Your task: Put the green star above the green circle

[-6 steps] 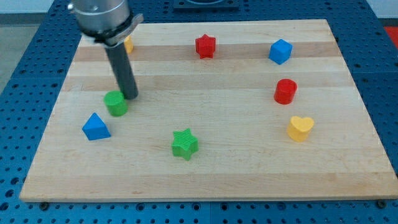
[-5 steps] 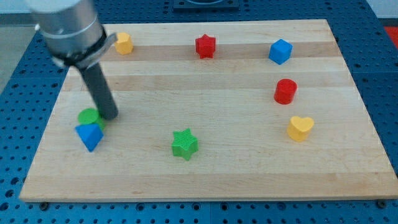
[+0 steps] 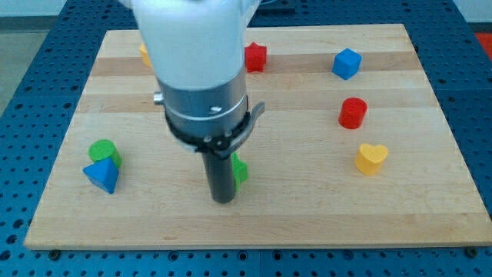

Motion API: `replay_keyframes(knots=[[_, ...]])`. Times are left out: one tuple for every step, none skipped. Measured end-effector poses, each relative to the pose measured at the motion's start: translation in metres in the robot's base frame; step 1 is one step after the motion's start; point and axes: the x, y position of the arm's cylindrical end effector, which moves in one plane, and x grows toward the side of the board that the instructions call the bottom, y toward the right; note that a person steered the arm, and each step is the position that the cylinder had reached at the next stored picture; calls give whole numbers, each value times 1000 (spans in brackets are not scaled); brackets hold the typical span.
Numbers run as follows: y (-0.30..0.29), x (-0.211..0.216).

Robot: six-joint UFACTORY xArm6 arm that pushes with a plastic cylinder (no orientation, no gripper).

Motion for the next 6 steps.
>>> replay_keyframes(knots=[[-14,-29],[-41,-46],[-16,-13],[9,-22],[24,-36],[-30,-82]])
